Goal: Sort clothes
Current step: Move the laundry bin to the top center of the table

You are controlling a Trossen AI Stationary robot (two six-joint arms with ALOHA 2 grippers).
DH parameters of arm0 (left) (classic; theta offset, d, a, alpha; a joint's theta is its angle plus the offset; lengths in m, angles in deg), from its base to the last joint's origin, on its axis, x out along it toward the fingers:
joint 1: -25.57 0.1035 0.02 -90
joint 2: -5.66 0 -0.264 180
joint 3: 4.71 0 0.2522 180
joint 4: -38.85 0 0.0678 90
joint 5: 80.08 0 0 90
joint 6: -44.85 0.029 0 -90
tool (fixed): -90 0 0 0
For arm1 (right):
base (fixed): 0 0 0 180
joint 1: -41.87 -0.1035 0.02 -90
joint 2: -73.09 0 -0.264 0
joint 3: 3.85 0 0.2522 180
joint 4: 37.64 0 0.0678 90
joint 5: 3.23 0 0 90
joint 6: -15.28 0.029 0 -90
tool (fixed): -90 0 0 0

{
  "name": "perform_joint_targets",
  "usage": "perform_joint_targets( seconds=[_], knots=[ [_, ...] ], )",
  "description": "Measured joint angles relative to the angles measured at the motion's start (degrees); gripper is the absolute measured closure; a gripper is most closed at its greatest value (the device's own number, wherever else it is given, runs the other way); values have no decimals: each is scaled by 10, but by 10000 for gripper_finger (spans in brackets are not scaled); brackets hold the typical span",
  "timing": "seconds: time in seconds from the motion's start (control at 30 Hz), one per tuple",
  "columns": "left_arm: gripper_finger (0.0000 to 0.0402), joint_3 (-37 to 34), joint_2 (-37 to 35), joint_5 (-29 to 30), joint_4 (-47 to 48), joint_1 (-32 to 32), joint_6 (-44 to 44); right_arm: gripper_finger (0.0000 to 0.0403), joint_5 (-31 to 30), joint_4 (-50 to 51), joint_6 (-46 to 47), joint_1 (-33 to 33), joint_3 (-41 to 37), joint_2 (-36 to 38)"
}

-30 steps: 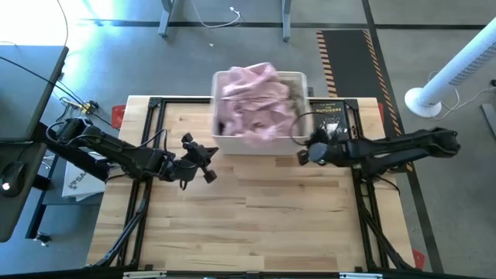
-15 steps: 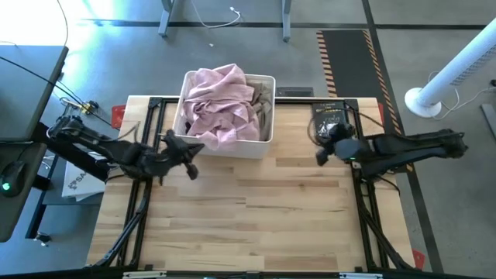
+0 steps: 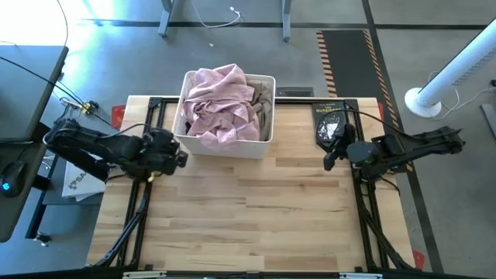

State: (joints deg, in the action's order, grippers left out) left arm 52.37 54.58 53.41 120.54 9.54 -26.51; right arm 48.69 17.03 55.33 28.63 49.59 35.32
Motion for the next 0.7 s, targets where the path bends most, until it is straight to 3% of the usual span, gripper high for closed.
perform_joint_targets(
  seconds=[0.1,0.27,0.5,0.6,0.7],
  knots=[
    [401,-15,38,11,-38,38,38,403,-9,0,0,0,0,-9],
    [401,-34,108,-13,-220,83,158,403,-9,-7,0,0,0,-14],
    [401,-35,176,-47,-369,123,266,403,-9,1,-4,0,0,-16],
    [401,-35,184,-60,-400,129,297,403,-9,3,-11,0,0,-16],
    [401,-24,169,-90,-374,122,300,403,12,5,-25,0,0,-12]
  ],
)
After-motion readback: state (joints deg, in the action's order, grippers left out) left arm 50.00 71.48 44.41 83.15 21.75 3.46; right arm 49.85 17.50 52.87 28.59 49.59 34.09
